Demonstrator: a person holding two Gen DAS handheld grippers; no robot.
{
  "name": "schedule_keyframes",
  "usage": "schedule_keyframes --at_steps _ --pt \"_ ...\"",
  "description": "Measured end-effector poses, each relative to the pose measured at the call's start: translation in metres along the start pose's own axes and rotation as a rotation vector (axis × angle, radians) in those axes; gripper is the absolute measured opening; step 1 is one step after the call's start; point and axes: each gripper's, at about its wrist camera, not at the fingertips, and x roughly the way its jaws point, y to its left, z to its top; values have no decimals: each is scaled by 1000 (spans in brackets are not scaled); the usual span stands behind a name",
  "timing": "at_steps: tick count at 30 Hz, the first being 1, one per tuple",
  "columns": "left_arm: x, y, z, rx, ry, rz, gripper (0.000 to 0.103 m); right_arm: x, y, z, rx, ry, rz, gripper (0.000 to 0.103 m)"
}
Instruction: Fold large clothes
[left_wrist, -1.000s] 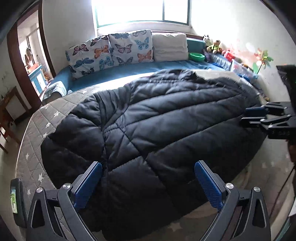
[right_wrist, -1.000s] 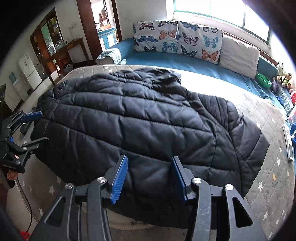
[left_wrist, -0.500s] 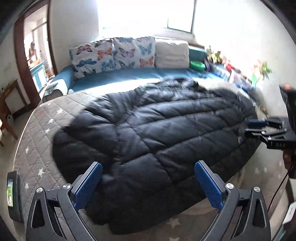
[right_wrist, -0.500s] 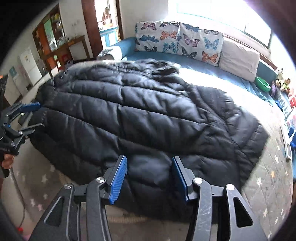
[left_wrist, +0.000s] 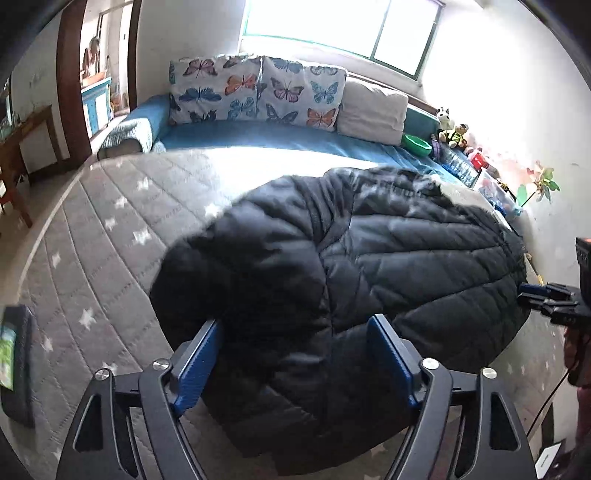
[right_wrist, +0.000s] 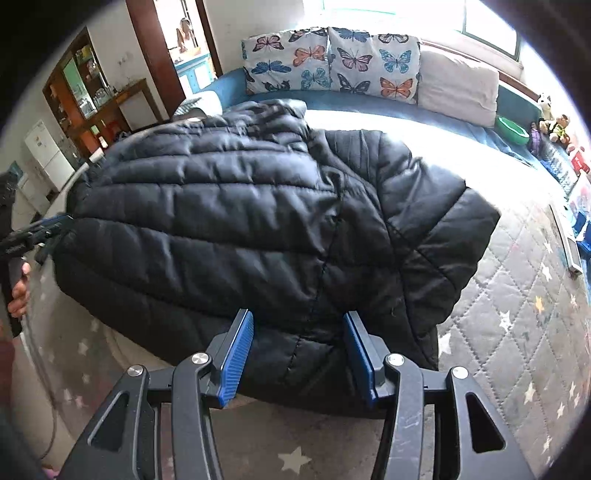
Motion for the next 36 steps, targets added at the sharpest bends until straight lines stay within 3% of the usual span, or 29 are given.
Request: schedule_keyframes --at_steps 4,8,10,17,23,30,36 --pt "-9 -9 29 31 -35 -18 75 -17 -19 19 38 -55 -47 55" --pt "8 -18 61 52 -13 -20 64 -11 -45 41 104 -60 -66 55" --pt "22 -18 74 50 9 -28 59 -4 -56 49 150 -58 -34 55" --pt "70 -18 108 23 53 -17 57 22 -56 76 149 -48 27 55" --pt "106 -5 106 -13 115 -2 56 56 -57 78 121 24 -27 55" --pt "126 2 99 -21 125 14 58 58 -54 69 79 9 -52 56" --pt "117 -1 94 -8 86 28 59 50 -47 68 69 -25 -74 57"
